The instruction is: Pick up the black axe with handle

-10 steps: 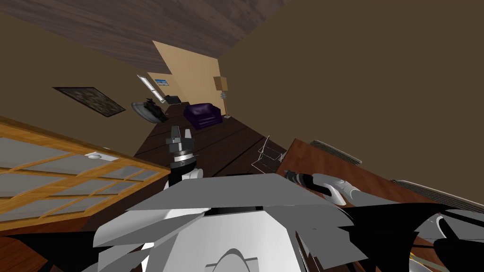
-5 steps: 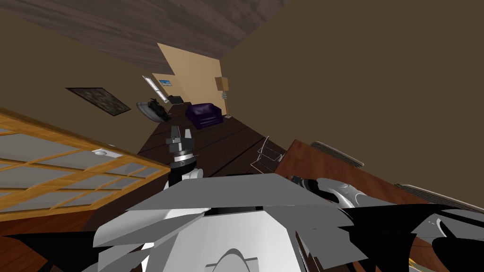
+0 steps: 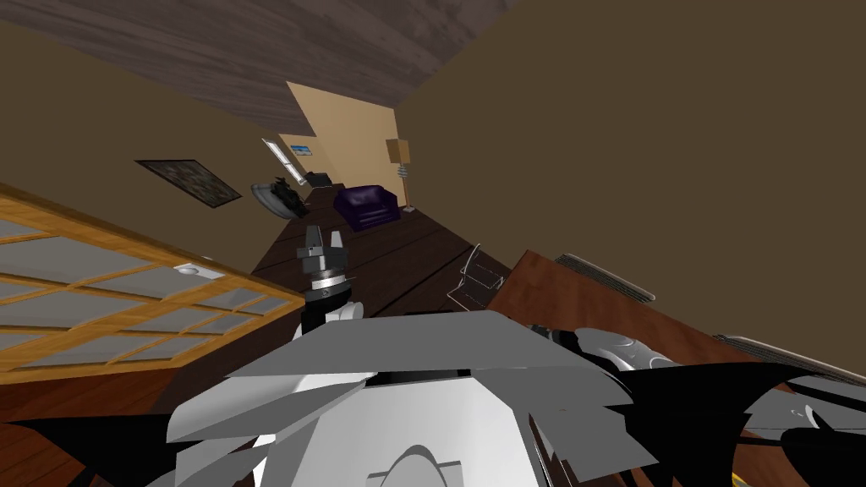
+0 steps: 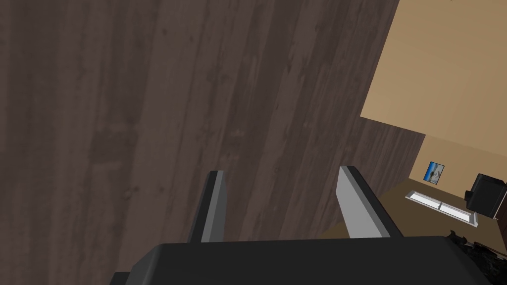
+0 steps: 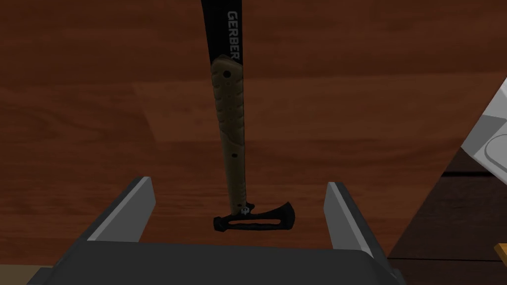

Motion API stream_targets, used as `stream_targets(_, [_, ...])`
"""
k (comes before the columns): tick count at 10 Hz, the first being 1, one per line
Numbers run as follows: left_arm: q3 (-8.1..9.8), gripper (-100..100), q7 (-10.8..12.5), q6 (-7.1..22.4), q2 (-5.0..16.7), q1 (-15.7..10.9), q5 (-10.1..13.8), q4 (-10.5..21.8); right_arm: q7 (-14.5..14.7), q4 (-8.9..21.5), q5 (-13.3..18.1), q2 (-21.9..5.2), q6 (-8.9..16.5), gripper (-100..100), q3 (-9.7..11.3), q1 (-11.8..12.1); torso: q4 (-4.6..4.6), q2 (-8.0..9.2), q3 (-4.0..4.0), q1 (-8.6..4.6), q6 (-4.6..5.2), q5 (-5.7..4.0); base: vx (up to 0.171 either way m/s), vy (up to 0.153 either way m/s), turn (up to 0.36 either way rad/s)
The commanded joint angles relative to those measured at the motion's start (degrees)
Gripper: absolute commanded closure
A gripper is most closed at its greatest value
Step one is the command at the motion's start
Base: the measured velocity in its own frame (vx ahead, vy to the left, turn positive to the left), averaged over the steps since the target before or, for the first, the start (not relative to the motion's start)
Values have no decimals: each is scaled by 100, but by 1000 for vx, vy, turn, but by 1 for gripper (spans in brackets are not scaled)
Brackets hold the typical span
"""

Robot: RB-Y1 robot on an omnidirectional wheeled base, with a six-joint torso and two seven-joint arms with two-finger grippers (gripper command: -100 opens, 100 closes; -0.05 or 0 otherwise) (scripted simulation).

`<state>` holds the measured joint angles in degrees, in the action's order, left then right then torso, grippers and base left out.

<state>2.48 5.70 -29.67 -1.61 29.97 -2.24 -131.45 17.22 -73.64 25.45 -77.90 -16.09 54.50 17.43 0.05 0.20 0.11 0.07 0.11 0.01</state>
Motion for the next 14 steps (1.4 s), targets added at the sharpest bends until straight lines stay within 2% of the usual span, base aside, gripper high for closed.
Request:
stream_targets(1, [0,0,0,0,0,0,0,0,55,243,61,104,-156,-100,16,-114,0,0,0,0,0,0,20,9,-103])
stream_targets(2, [0,0,0,0,0,1,0,0,110,413,122,208,-312,-100,32,-228,-1,-6,-3,8,2,1,44,35,-149])
stream_targets(3, [0,0,0,0,0,1,0,0,110,487,122,208,-312,-100,32,-228,-3,-14,-8,17,2,3,39,34,-44])
stream_targets(5, [0,0,0,0,0,1,0,0,220,872,244,416,-624,-100,65,-456,-4,-17,-10,17,1,4,42,33,-107])
stream_targets(6, [0,0,0,0,0,1,0,0,220,974,244,416,-624,-100,65,-456,-4,-17,-10,21,1,4,33,37,-52])
stream_targets(7, [0,0,0,0,0,0,0,0,275,1167,305,520,-779,-100,81,-571,-4,-15,-9,20,-1,6,41,29,-88])
stream_targets(8, [0,0,0,0,0,1,0,0,275,1217,305,520,-779,-100,81,-571,-4,-17,-10,18,0,4,26,19,-48])
stream_targets(10, [0,0,0,0,0,0,0,0,384,1607,427,728,-1091,-100,113,-799,-3,-12,-7,13,0,3,31,22,-118])
stream_targets(11, [0,0,0,0,0,1,0,0,384,1704,427,728,-1091,-100,113,-799,-3,-15,-9,15,1,3,35,31,-46])
stream_targets(12, [0,0,0,0,0,0,0,0,439,1934,488,832,-1247,-100,129,-913,-4,-15,-9,17,-2,5,34,32,-85])
stream_targets(13, [0,0,0,0,0,1,0,0,439,1948,488,832,-1247,-100,129,-913,-4,-15,-9,18,0,5,23,27,-49])
stream_targets(14, [0,0,0,0,0,0,0,0,494,2174,549,936,-1403,-100,145,-1027,-3,-12,-7,16,-2,5,28,24,-101])
